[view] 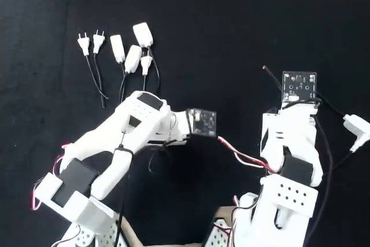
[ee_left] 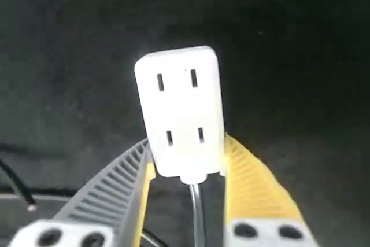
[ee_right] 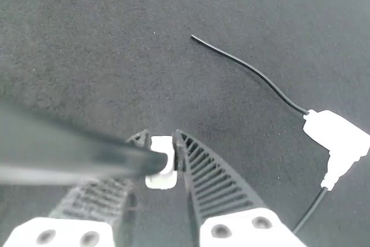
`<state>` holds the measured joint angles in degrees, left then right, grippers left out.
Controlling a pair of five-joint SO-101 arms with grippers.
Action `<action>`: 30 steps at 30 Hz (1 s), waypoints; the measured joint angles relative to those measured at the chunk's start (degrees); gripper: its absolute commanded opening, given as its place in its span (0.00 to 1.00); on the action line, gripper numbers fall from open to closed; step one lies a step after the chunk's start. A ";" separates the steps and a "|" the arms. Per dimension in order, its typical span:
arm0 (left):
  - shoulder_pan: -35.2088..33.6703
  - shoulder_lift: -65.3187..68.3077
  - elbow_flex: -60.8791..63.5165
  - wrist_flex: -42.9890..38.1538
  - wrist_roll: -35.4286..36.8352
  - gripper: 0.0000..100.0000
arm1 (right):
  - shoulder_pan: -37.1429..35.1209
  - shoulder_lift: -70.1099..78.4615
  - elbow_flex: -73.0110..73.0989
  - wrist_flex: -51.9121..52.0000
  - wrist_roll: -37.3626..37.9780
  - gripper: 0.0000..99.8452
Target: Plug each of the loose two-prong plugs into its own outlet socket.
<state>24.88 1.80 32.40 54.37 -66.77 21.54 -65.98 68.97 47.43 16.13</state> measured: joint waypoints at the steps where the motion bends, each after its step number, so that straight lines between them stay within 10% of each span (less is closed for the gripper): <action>1: 0.00 0.00 -0.09 0.09 -0.70 0.04 | 0.00 0.00 0.00 0.00 0.00 0.01; 8: 0.00 0.00 -1.23 0.70 3.78 0.25 | 0.00 0.00 0.00 0.00 0.00 0.01; 23: -0.18 -18.90 -2.20 4.84 30.24 0.26 | -6.68 0.00 1.49 0.00 -0.09 0.01; 30: -11.34 -37.80 3.69 8.26 48.09 0.26 | -20.04 0.00 2.37 3.34 0.00 0.01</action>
<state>13.54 -36.00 36.09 62.64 -18.68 1.49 -65.98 71.34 50.77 16.13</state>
